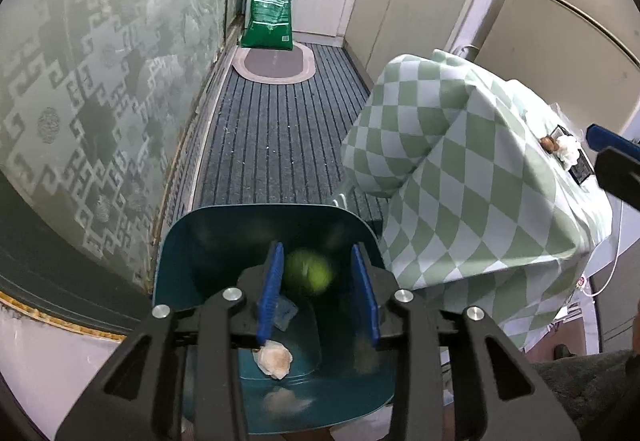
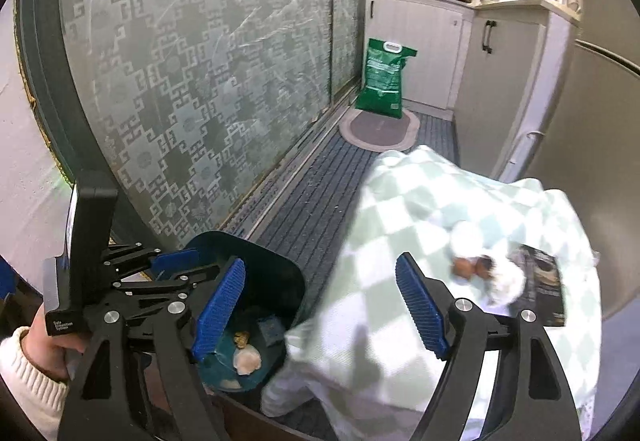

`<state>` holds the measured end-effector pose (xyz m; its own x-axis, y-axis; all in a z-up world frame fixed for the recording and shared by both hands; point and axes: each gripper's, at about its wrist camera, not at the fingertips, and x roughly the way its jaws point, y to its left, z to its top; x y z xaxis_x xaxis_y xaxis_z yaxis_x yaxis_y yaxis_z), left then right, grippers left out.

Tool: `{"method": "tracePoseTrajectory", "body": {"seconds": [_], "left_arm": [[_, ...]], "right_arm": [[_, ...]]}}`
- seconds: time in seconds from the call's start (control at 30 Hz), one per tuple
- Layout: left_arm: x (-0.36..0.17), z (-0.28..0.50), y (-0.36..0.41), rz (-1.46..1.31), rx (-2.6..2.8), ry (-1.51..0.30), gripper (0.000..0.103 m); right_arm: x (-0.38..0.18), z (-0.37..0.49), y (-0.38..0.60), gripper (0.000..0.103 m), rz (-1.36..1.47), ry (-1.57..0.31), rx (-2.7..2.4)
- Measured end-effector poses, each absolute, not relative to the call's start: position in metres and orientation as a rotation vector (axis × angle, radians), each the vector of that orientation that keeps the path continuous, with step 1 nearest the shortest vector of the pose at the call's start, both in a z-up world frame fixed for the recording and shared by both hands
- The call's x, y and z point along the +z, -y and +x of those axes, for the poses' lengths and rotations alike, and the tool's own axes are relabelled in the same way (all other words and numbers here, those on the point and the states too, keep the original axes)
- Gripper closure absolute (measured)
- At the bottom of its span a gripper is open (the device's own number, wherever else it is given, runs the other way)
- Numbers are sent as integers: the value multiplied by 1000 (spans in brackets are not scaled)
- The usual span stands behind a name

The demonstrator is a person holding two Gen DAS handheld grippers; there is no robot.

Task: Collect trash
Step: 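Move both tools back over the table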

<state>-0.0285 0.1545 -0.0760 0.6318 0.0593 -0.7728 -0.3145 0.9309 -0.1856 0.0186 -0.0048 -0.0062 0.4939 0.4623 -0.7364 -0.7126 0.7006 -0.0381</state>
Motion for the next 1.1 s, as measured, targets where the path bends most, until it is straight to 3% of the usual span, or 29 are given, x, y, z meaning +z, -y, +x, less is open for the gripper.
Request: {"method": "tracePoseTrajectory", "body": {"seconds": [0.23, 0.6, 0.9, 1.1], "left_arm": [[-57, -24, -129, -299, 176, -776, 65], [-10, -15, -82, -295, 44, -564, 50], [-4, 12, -39, -258, -35, -566, 52], [-9, 35, -7, -235, -104, -595, 64]], "right_arm": [[6, 27, 44, 23, -327, -745, 678], [15, 45, 111, 21, -283, -731, 563], [8, 53, 159, 21, -270, -745, 504], [2, 58, 184, 39, -252, -762, 491]]}}
